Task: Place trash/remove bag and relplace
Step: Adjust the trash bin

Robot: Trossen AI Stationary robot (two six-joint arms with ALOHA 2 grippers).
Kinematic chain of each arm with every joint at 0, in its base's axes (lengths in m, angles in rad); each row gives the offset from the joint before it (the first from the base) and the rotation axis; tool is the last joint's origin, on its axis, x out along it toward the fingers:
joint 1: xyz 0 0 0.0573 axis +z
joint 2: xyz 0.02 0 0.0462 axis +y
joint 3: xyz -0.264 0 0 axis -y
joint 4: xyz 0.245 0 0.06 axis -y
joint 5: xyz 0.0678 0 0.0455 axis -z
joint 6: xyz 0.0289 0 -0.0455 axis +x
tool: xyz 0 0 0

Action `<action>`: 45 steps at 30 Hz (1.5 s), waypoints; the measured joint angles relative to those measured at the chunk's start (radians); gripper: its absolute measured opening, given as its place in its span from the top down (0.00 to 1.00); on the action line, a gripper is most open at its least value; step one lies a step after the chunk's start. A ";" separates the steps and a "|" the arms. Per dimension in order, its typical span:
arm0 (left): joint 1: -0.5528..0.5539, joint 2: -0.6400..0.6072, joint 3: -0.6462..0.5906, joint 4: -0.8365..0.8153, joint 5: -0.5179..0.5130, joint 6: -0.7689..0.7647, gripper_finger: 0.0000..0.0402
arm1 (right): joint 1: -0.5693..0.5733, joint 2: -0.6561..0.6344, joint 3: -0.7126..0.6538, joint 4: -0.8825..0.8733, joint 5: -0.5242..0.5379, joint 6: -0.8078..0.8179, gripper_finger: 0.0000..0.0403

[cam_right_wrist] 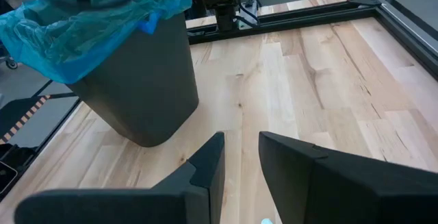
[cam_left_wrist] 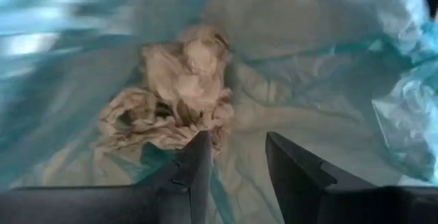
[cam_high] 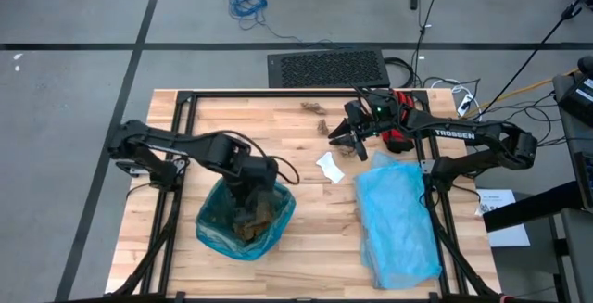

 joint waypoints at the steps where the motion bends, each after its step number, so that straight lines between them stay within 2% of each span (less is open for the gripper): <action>1: -0.005 0.011 0.000 -0.005 0.006 0.006 0.66 | 0.000 0.000 0.000 0.000 0.000 -0.001 0.79; 5: -0.008 0.040 0.001 -0.012 -0.030 0.035 0.66 | 0.000 0.000 0.000 0.000 0.000 -0.005 0.79; 10: 0.006 0.068 0.000 -0.014 -0.189 0.076 0.69 | 0.000 0.000 0.000 0.000 0.003 -0.009 0.79; 12: 0.013 0.071 0.000 -0.016 -0.245 0.074 0.72 | 0.000 0.000 0.000 0.000 0.003 -0.009 0.79; 17: 0.019 0.071 0.000 -0.016 -0.306 0.073 0.83 | 0.000 0.000 0.000 0.000 0.004 -0.008 0.79; 24: 0.029 0.071 0.000 -0.015 -0.520 0.072 0.99 | 0.000 0.000 0.000 0.000 0.004 -0.015 0.79; 33: 0.098 0.071 0.000 -0.016 -0.685 0.060 1.00 | 0.000 0.000 0.000 -0.005 0.008 -0.028 0.79; 39: 0.161 0.071 0.000 -0.089 -0.777 0.077 1.00 | -0.002 0.000 0.000 -0.029 0.134 -0.056 0.79; 45: 0.228 0.071 0.000 -0.102 -0.813 0.140 1.00 | -0.004 0.000 0.000 -0.034 0.293 -0.092 0.79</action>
